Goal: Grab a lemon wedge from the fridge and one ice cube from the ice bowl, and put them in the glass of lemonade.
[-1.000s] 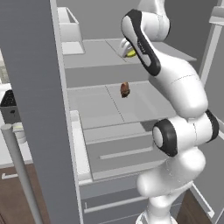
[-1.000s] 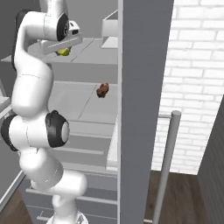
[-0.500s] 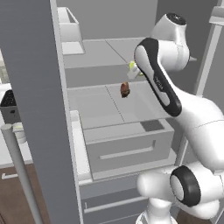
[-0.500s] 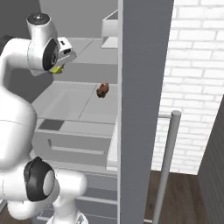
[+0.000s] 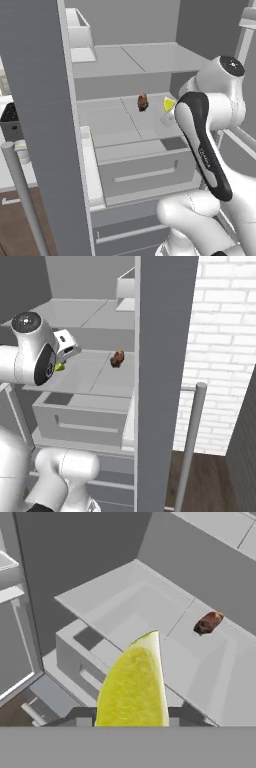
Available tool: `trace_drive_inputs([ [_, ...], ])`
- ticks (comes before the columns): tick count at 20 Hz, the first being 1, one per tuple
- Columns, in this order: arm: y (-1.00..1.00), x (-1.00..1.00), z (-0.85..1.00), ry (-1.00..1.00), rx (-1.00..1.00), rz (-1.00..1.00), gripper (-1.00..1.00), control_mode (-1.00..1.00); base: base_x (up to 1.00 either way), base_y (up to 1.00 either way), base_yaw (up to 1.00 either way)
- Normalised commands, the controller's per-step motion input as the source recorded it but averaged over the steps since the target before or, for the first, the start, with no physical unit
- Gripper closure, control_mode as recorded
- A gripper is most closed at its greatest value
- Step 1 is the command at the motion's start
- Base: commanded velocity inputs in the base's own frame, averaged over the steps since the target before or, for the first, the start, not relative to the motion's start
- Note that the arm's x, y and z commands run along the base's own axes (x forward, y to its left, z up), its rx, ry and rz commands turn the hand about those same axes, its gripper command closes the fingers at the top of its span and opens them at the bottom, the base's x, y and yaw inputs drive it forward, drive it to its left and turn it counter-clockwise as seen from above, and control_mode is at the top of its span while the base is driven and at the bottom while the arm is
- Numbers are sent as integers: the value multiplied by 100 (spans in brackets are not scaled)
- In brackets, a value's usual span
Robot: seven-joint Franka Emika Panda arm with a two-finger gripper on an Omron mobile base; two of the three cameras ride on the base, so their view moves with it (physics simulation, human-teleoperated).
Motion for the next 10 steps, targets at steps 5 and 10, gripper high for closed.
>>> trace_drive_inputs([
  [5,-26,-44,9,9,-1,-26,100,-100,0,0,0],
  [10,-45,-47,6,11,4,-30,100,-100,0,0,0],
])
